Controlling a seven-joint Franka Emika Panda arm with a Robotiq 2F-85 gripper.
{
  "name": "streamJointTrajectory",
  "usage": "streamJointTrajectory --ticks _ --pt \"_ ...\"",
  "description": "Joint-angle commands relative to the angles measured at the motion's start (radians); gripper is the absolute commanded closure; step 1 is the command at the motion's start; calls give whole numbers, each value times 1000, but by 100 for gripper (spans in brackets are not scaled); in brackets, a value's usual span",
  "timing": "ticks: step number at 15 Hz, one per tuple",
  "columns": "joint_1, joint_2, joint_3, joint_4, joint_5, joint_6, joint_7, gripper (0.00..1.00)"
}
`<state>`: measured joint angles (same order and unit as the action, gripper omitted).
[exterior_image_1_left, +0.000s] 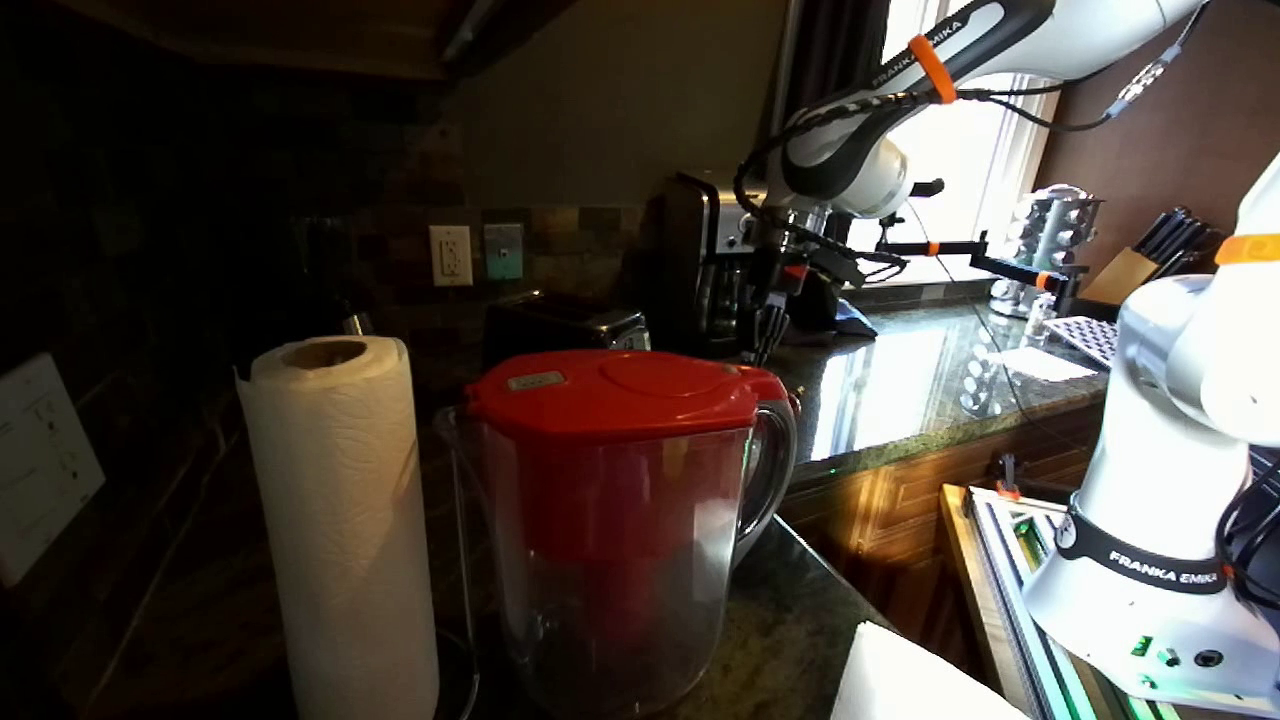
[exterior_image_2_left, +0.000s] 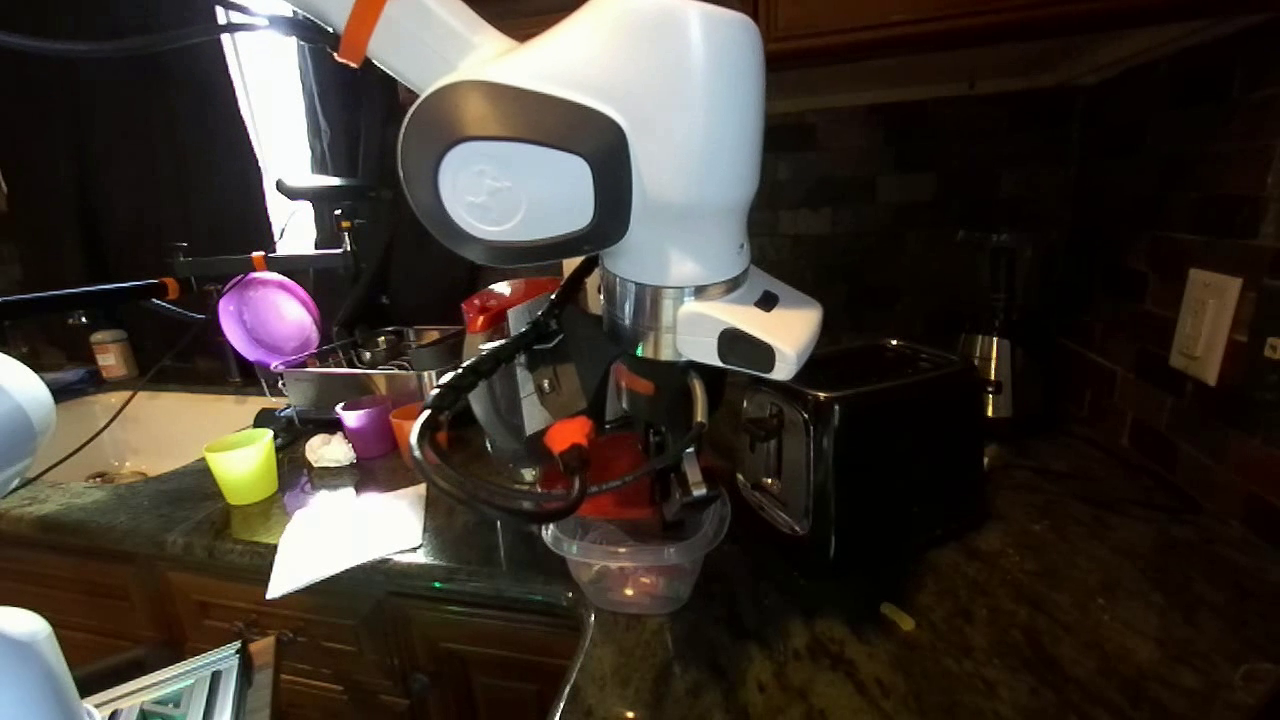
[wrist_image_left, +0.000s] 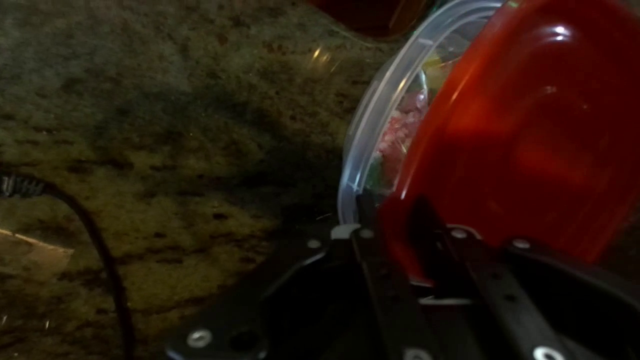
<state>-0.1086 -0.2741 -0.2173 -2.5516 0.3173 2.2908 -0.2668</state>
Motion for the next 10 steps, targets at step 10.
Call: streamJointTrajectory --ticks 10 --pt "-66 -116 -54 3 -52 -38 -14 95"
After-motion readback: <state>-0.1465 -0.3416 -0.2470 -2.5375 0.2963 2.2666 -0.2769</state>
